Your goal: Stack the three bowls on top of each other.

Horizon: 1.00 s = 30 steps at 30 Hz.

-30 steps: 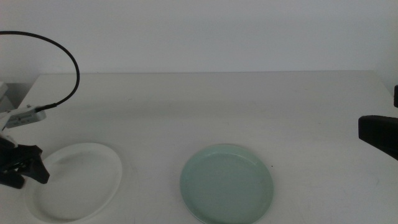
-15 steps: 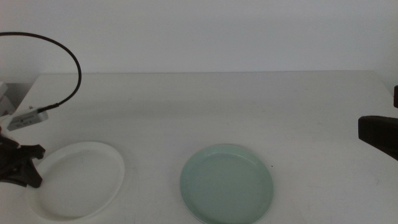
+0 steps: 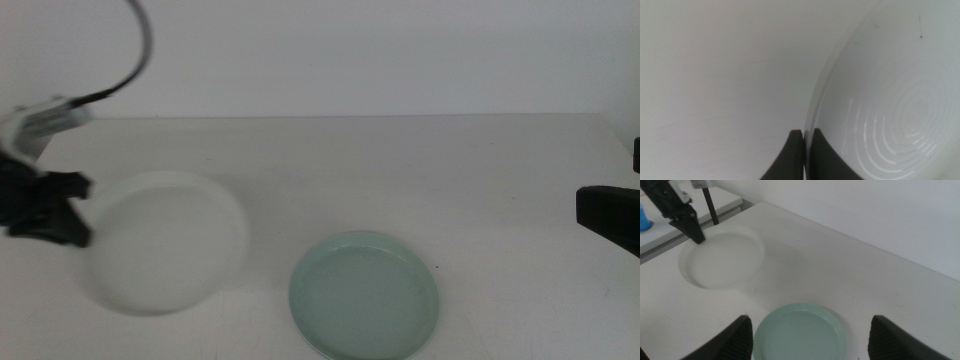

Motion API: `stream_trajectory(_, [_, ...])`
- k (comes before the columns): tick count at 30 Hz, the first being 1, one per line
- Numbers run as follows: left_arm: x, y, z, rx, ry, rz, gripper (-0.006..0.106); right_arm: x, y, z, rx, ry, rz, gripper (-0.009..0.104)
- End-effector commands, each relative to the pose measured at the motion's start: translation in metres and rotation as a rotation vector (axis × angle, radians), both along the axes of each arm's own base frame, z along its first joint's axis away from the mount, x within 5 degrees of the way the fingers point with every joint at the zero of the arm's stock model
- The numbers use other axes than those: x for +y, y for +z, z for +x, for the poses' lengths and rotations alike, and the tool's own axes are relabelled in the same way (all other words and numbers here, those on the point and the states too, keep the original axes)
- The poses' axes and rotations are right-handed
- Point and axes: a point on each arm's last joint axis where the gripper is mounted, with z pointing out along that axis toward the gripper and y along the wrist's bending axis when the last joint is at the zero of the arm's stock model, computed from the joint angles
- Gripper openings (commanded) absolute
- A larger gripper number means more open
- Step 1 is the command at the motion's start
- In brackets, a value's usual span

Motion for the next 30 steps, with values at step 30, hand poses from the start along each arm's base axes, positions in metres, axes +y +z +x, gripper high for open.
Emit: stream_trajectory(30, [-0.218, -0.012, -0.001, -0.096, -0.173, -0.153, 0.0, -0.001, 0.012, 0.001, -0.068, -0.019, 0.041, 0.059])
